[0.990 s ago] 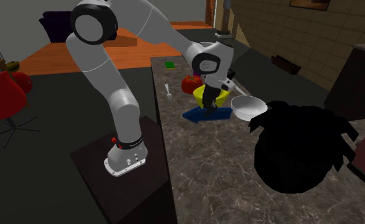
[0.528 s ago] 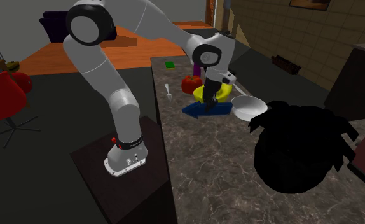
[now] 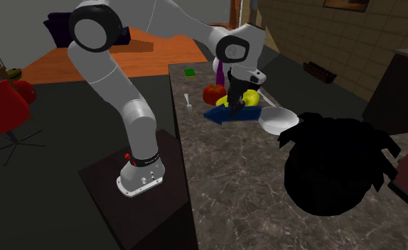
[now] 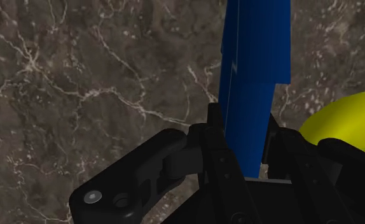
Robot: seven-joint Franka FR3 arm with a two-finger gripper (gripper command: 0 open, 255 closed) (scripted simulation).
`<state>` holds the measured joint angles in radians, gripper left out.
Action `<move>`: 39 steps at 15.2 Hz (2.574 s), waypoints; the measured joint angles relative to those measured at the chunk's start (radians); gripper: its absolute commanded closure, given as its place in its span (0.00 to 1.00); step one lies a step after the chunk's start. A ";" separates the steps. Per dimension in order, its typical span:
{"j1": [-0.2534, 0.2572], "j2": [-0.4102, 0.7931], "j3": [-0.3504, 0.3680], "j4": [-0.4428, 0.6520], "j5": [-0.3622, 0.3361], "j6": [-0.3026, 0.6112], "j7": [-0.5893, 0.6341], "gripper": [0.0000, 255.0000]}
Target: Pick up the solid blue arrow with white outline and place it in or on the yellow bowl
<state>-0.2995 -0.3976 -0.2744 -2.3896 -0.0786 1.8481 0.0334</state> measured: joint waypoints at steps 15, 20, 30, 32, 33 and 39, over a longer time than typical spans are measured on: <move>0.003 -0.034 0.017 0.176 0.005 -0.209 0.006 1.00; 0.009 -0.023 0.025 0.235 0.012 -0.258 0.013 1.00; 0.098 0.213 0.128 0.484 0.111 -0.272 0.170 1.00; 0.111 0.264 0.143 0.533 0.124 -0.269 0.195 1.00; 0.117 0.283 0.150 0.551 0.129 -0.269 0.208 1.00; 0.124 0.315 0.157 0.529 0.137 -0.214 0.218 1.00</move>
<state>-0.1754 -0.0823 -0.1171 -1.8610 0.0580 1.6345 0.2518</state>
